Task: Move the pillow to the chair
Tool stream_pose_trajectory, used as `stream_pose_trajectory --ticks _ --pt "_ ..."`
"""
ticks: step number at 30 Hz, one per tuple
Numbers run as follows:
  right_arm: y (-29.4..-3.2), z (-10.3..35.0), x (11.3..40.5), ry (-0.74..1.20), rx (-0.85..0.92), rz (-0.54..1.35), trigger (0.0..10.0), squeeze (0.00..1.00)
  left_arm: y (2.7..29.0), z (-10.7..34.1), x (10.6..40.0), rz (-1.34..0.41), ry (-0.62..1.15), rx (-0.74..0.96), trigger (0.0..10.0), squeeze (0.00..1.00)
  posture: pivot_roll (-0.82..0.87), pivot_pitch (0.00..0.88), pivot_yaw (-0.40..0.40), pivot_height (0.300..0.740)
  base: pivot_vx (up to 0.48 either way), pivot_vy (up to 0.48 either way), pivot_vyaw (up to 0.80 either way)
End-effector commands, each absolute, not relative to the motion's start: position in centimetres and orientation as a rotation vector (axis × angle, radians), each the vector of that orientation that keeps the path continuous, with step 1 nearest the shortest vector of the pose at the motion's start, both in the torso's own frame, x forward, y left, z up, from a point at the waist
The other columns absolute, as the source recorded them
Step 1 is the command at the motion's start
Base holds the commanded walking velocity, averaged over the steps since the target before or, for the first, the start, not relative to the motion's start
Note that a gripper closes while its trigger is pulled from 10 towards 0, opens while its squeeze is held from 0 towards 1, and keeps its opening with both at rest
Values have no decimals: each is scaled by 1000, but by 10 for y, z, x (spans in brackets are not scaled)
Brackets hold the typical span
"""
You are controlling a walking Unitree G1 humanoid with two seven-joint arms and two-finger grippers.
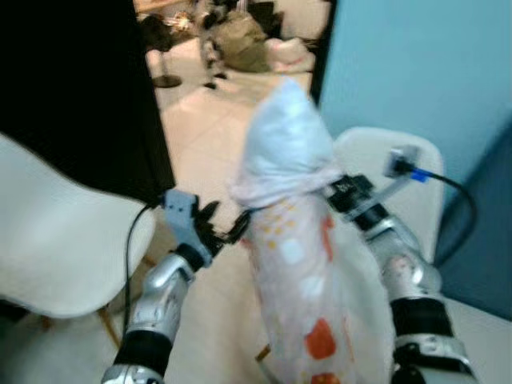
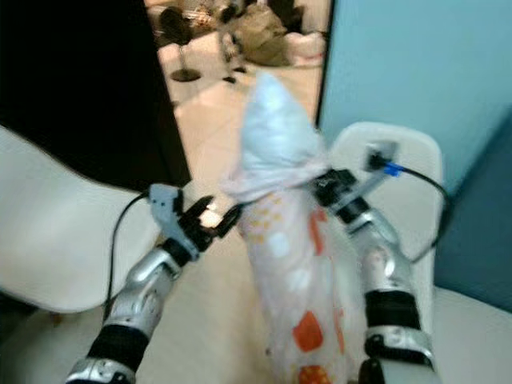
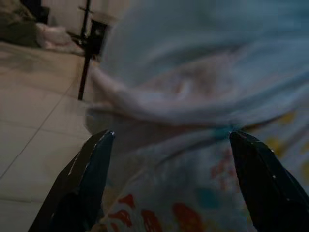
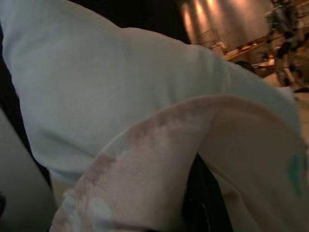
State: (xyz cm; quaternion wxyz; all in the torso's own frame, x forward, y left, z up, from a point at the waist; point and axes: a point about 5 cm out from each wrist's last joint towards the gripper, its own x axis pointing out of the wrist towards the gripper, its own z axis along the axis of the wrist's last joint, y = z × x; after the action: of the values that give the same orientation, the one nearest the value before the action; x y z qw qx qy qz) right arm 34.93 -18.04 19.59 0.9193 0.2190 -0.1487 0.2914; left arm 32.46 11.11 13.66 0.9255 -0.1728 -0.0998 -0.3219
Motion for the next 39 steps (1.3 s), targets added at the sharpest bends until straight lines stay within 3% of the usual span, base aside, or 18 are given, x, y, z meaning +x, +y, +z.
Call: stream_pose_trajectory --ticks 1,7,9,15,19,23,29,39 --pt "-188 203 348 -355 422 585 10000 0 111 144 319 -747 -222 -409 10000 0 20 0 -28 740 0 0 775" --pt "-200 206 347 -393 434 574 10000 0 132 171 310 -888 -302 -410 10000 0 20 0 -25 740 0 0 775" --pt "-210 211 343 -430 461 616 10000 0 151 193 306 -938 -368 -385 10000 0 24 0 -26 740 0 0 775" --pt "-218 214 332 -442 469 746 10000 0 173 219 304 -945 -415 -262 10000 0 31 0 -31 740 0 0 775" --pt "-223 207 334 -398 452 714 10000 0 179 229 311 -885 -406 -196 10000 0 34 0 -31 740 0 0 548" --pt "-218 192 347 -293 410 599 10000 0 168 221 315 -889 -349 -154 10000 0 33 0 -32 740 0 0 0" --pt "-207 180 354 -217 465 548 10000 0 149 196 324 -787 -279 -257 10000 0 25 0 -25 740 0 0 -400" --pt "-199 186 351 -274 489 613 10000 0 149 207 325 -831 -316 -223 10000 0 19 0 -22 740 0 0 -675"
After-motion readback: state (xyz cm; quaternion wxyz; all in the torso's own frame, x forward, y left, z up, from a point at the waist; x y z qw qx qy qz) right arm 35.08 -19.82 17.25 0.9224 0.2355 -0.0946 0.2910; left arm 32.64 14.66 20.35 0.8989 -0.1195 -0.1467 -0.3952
